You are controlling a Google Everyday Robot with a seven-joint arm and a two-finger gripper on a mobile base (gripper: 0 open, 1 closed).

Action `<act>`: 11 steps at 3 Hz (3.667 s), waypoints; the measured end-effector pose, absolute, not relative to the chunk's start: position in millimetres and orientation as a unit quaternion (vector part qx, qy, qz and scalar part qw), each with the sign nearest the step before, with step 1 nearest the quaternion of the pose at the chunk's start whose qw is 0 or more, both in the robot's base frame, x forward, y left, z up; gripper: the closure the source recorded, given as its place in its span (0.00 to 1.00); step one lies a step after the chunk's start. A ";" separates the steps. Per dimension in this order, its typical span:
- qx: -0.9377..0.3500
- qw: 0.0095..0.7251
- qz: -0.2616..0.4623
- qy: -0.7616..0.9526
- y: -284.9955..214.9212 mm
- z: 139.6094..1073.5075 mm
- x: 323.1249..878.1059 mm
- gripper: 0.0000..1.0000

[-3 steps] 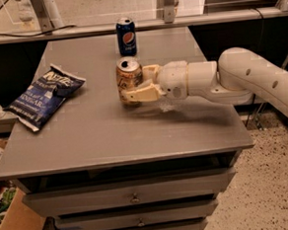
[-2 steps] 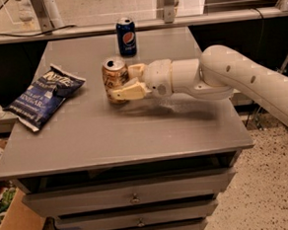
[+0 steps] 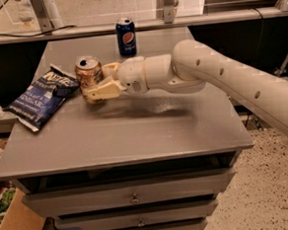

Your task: Move orange can near blue chip bag

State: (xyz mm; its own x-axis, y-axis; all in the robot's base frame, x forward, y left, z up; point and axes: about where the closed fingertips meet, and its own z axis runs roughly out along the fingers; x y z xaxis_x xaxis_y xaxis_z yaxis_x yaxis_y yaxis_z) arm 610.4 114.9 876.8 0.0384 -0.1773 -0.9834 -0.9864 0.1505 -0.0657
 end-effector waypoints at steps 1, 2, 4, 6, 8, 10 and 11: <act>-0.515 0.495 0.418 0.561 140.4 871.3 601.9 1.00; -0.517 0.486 0.429 0.559 159.6 862.4 595.7 1.00; -0.516 0.472 0.442 0.561 175.4 846.7 588.7 1.00; -0.516 0.472 0.442 0.561 175.5 847.7 588.7 0.61; -0.510 0.466 0.454 0.563 183.9 844.7 587.6 0.14; -0.503 0.460 0.467 0.563 193.8 842.9 586.8 0.00; -0.500 0.463 0.461 0.569 182.0 847.1 587.2 0.00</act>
Offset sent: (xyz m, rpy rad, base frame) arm -0.0197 0.0634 -0.0264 0.0184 0.0629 0.0735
